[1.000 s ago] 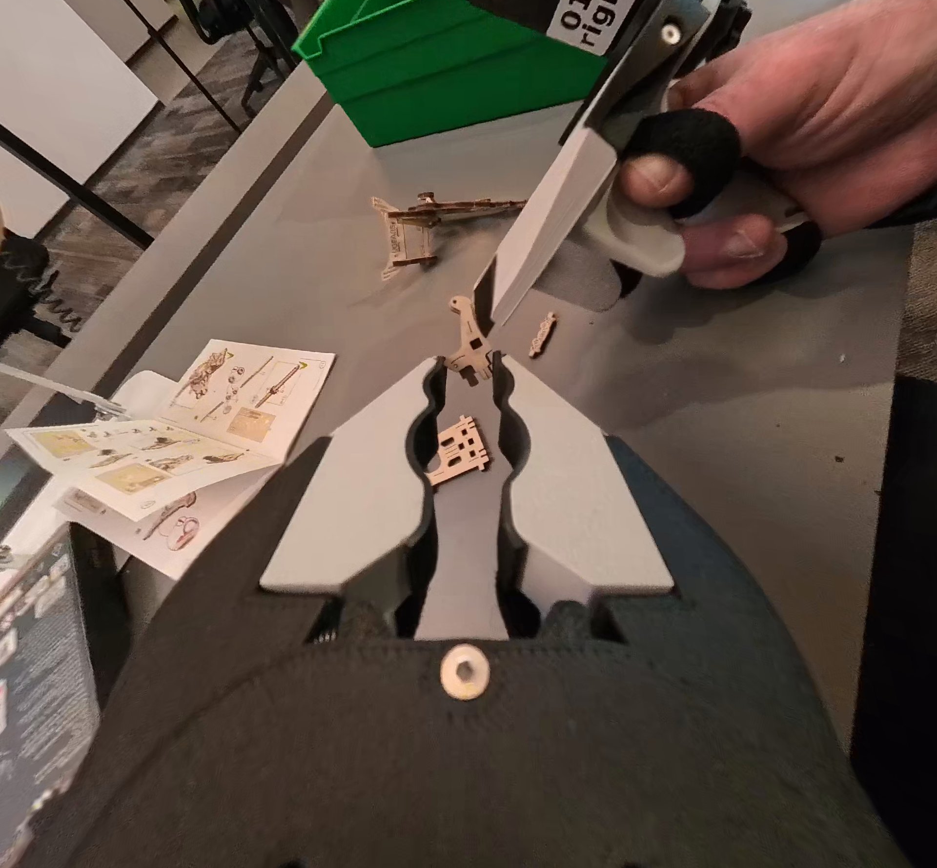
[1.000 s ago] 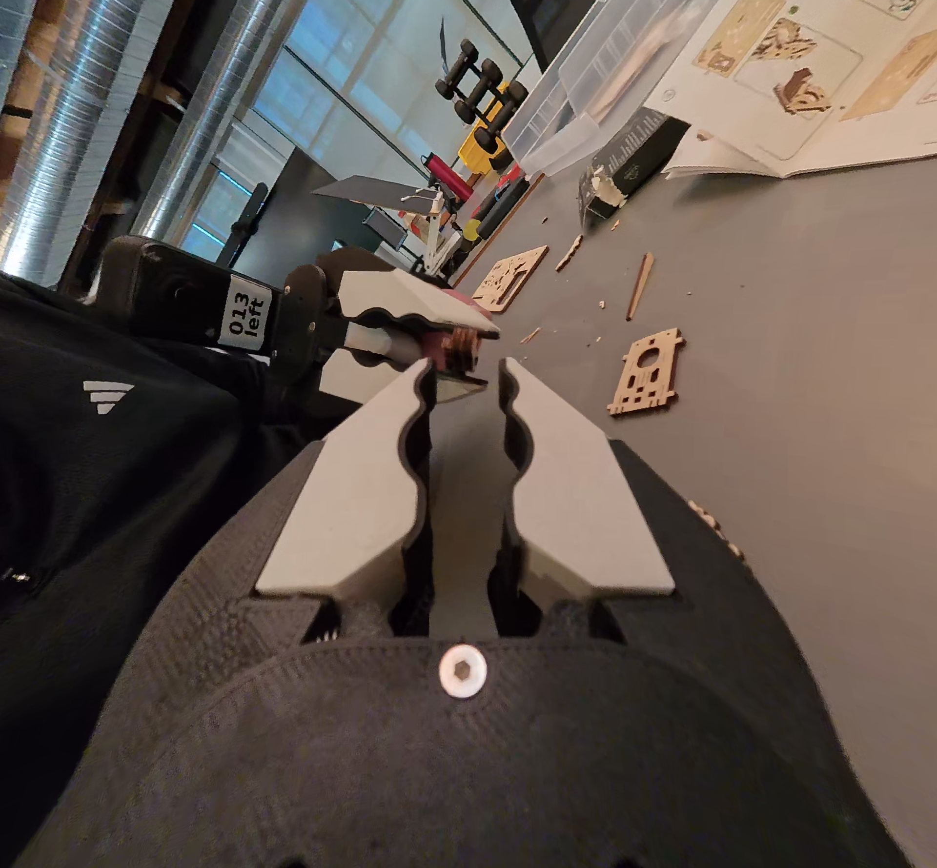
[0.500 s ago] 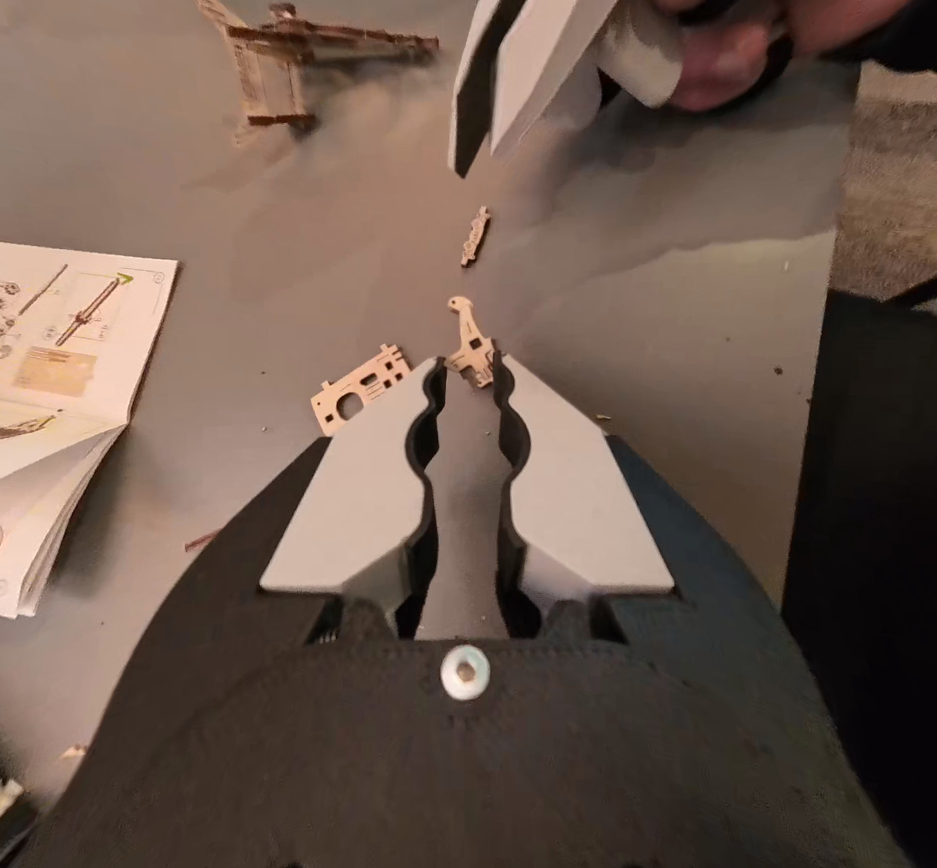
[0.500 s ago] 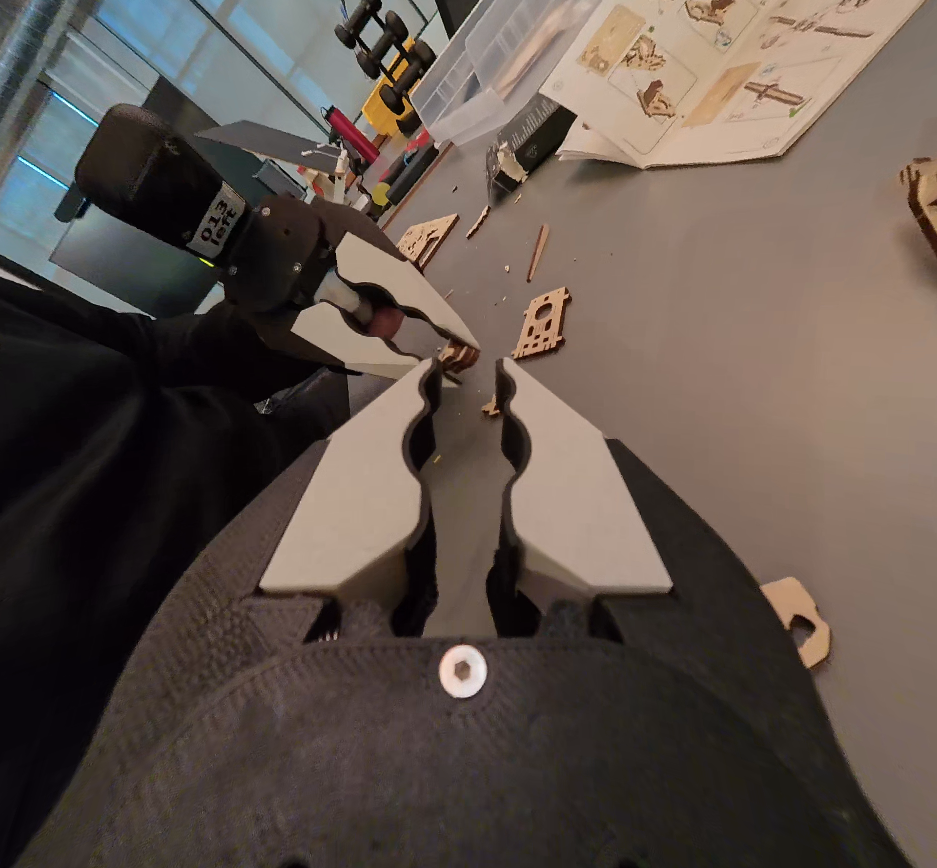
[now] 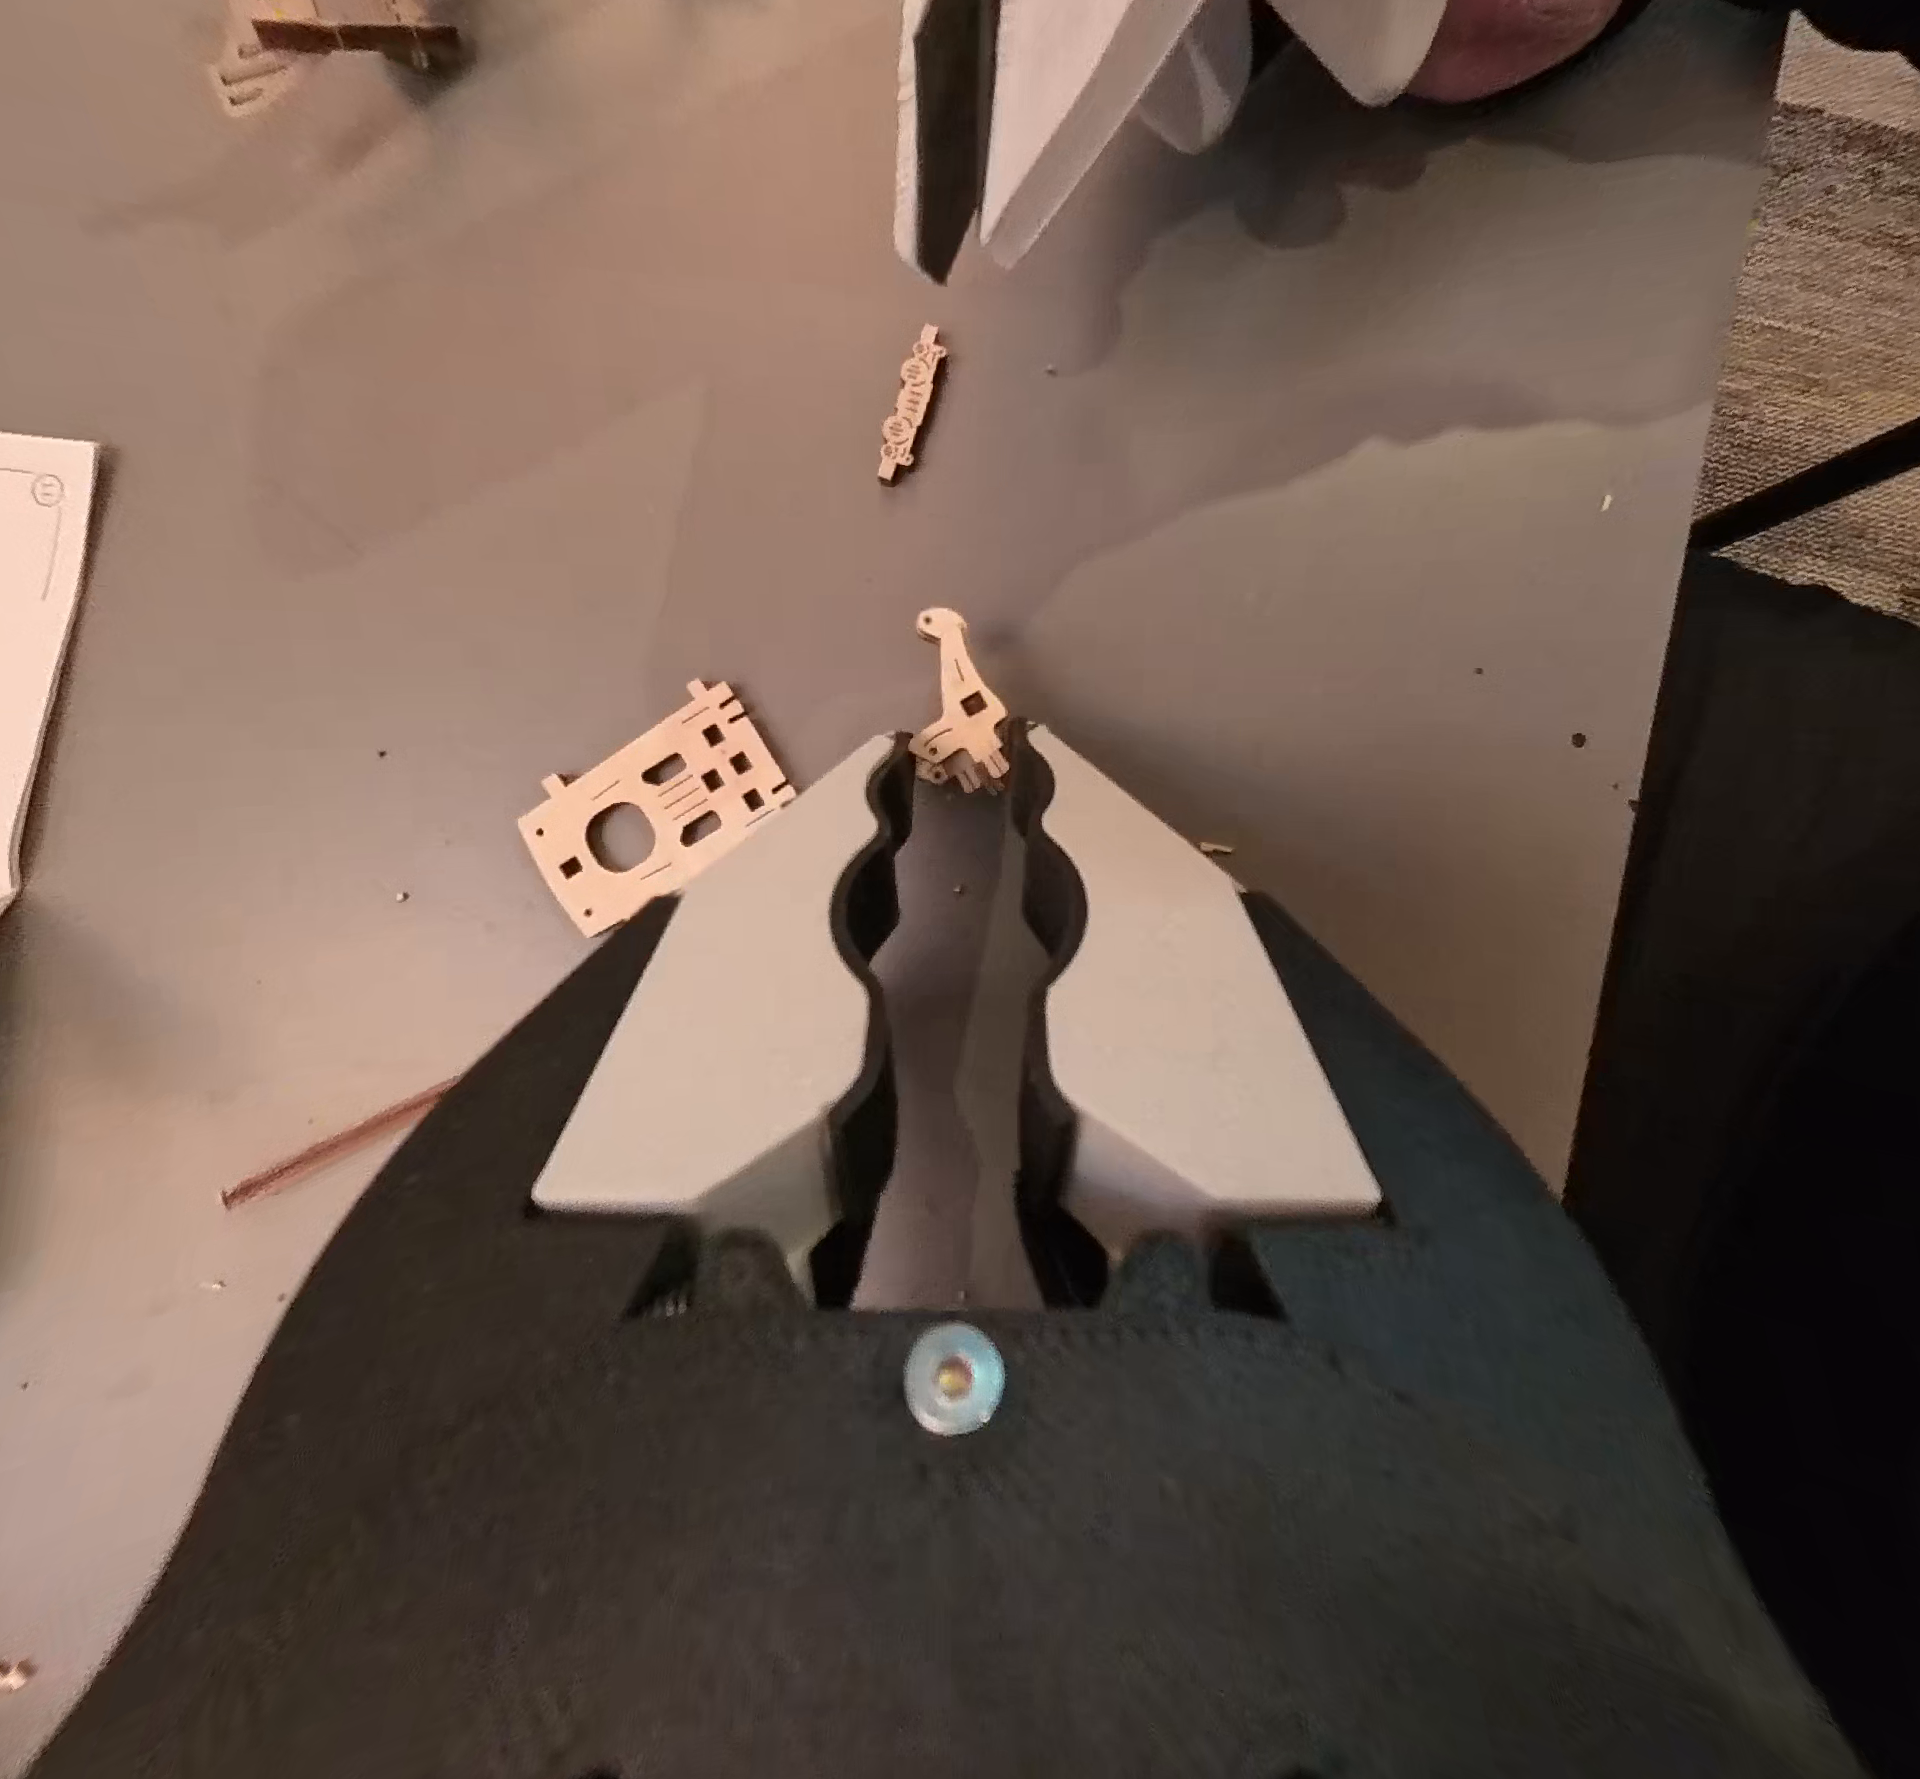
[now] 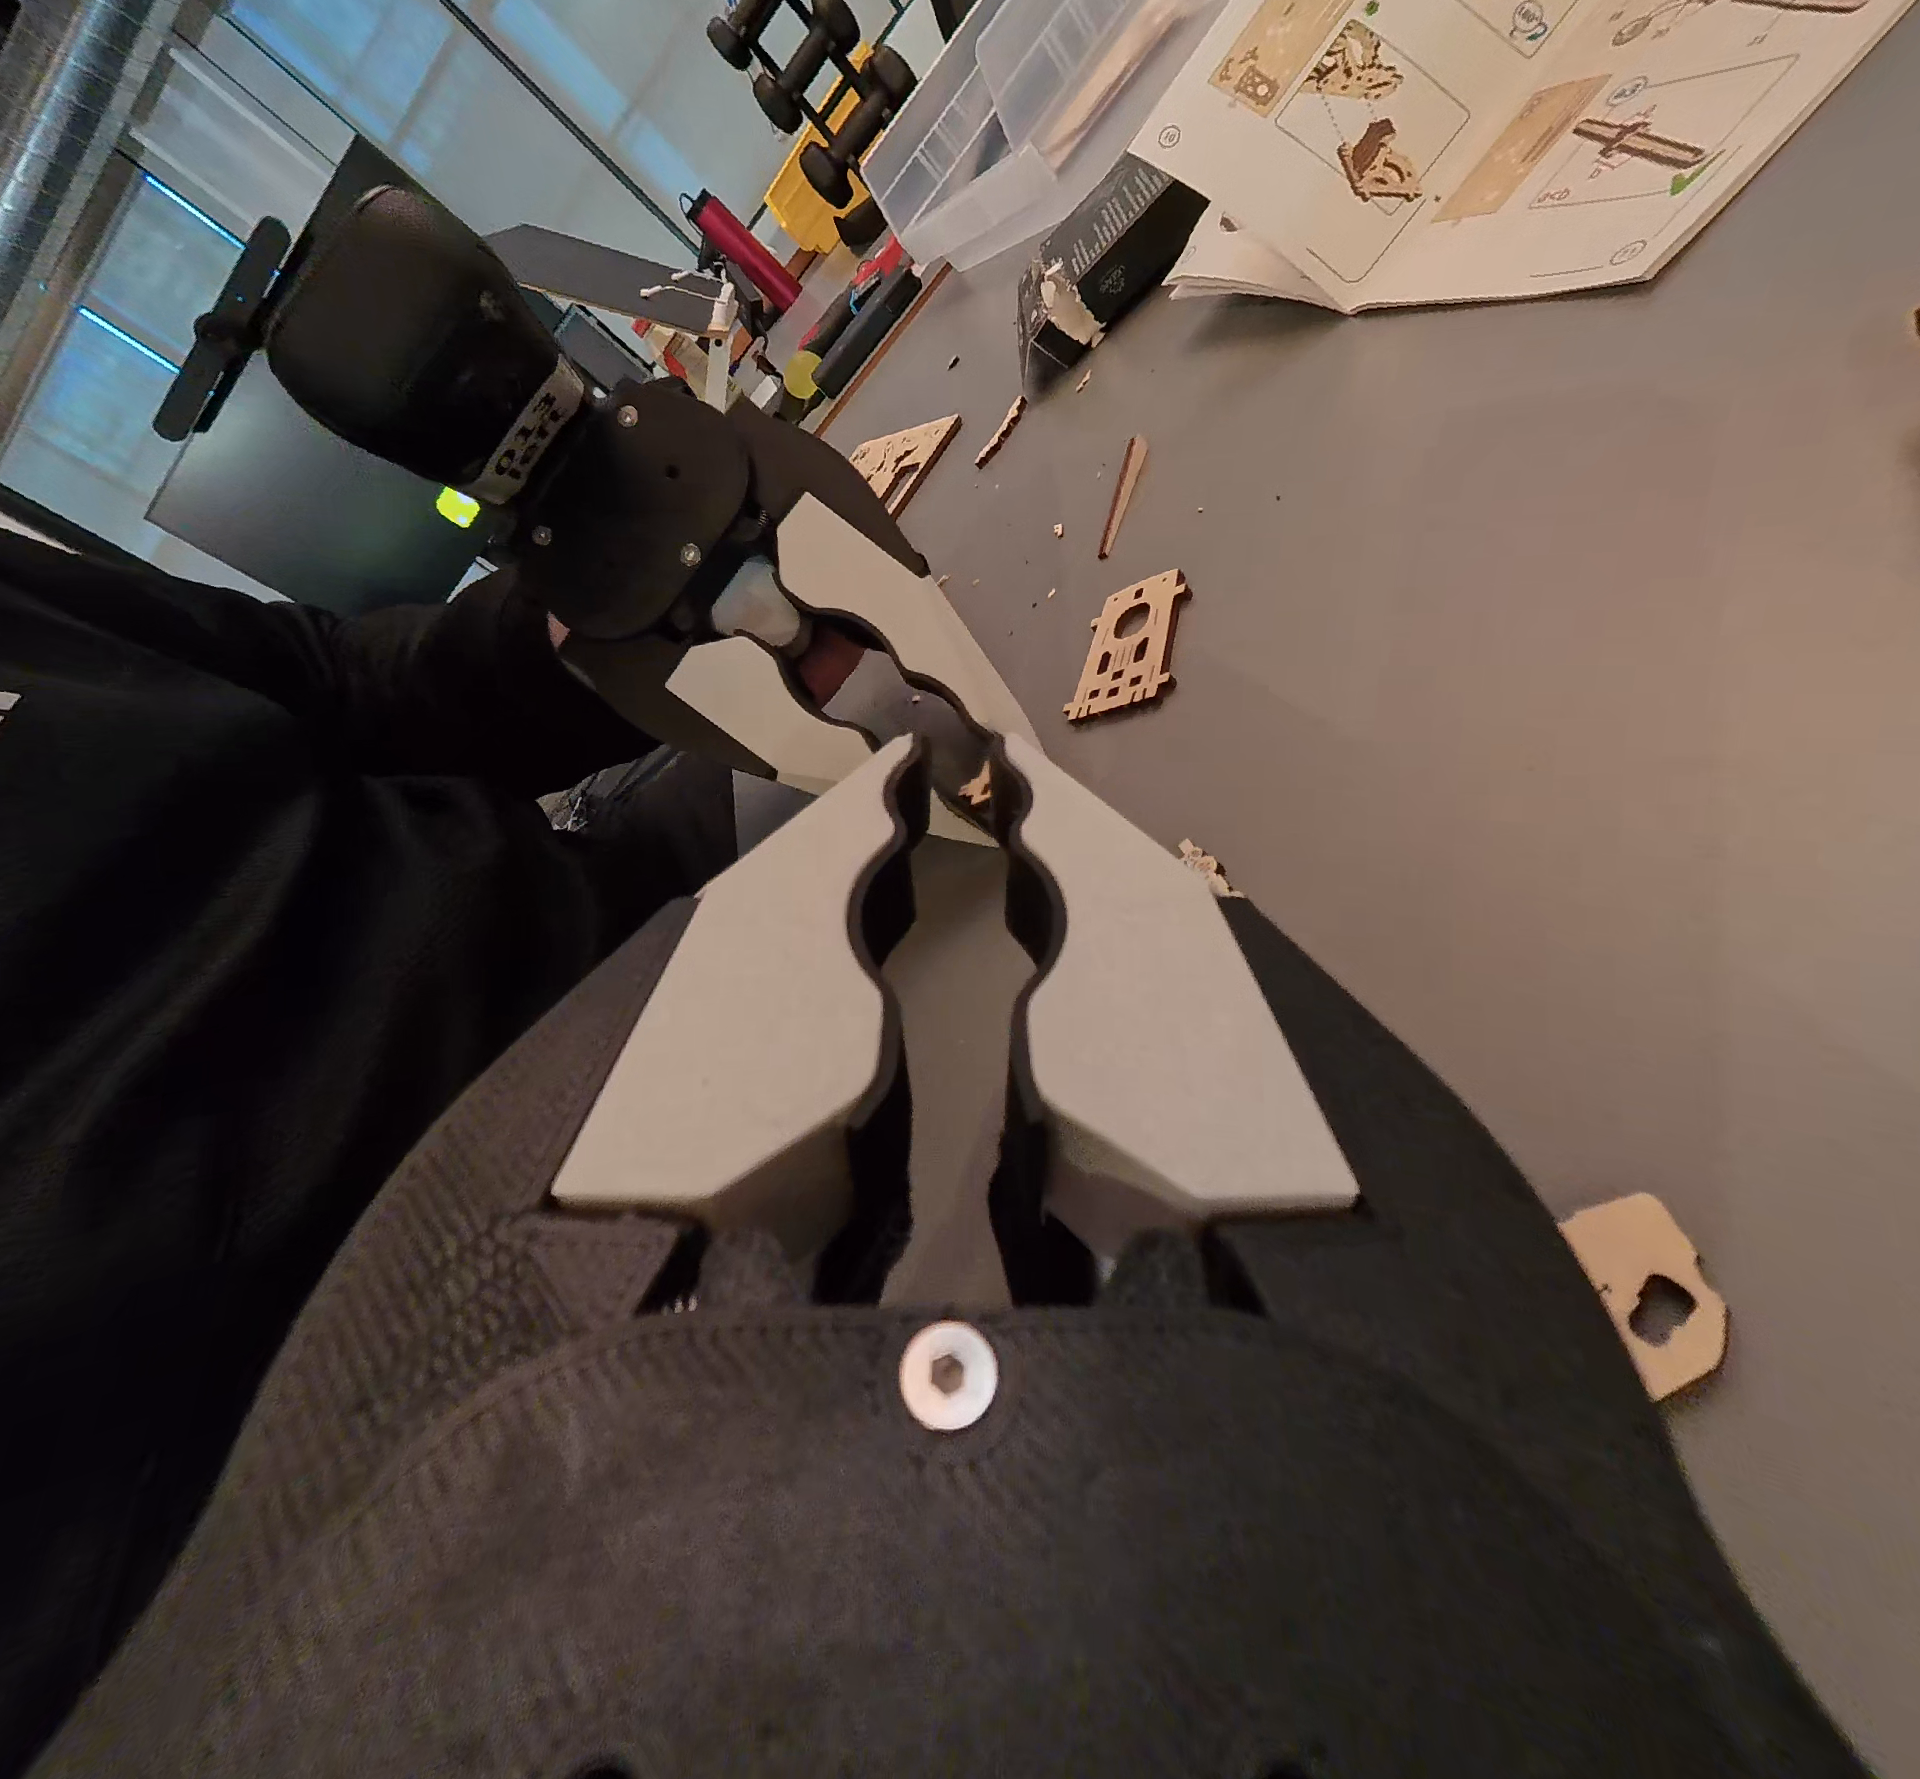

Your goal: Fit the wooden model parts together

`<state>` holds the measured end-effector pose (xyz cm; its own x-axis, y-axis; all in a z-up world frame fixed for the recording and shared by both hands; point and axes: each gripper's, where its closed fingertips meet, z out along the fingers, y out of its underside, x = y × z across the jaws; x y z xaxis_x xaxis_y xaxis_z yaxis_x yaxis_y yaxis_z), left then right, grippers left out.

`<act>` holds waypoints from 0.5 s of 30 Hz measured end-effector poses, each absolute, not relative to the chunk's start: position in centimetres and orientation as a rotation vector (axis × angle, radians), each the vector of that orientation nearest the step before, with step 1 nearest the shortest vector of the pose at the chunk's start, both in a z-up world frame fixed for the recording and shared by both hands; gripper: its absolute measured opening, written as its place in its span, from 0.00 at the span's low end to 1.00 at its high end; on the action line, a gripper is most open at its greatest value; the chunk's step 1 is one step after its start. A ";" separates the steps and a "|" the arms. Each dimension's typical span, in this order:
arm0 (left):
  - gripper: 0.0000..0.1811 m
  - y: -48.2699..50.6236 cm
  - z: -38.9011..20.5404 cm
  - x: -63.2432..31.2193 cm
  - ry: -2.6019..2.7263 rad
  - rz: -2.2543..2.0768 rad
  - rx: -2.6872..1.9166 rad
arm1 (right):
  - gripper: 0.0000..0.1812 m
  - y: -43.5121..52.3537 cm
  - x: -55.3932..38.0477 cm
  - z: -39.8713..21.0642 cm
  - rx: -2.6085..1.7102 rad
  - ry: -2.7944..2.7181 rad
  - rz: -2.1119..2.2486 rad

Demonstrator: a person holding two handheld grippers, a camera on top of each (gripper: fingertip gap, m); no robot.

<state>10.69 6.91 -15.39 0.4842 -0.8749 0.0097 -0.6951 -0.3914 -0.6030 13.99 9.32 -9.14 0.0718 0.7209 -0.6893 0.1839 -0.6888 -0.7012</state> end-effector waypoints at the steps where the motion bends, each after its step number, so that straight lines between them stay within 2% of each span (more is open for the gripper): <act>1: 0.09 7.0 -15.5 10.7 1.293 -0.438 -2.204 | 0.05 9.3 14.0 -9.2 -1.925 -0.898 1.652; 7: 0.09 7.0 -15.7 10.6 1.306 -0.421 -2.224 | 0.04 8.8 13.6 -9.8 -1.952 -0.963 1.607; 15: 0.09 7.0 -15.8 10.6 1.309 -0.411 -2.213 | 0.01 7.6 10.8 -12.2 -1.966 -1.275 1.230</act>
<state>10.60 6.99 -15.75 0.4838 -0.8751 -0.0085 -0.7135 -0.3888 -0.5829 10.83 7.60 -12.19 0.1571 0.8937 -0.4202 0.4519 -0.4433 -0.7741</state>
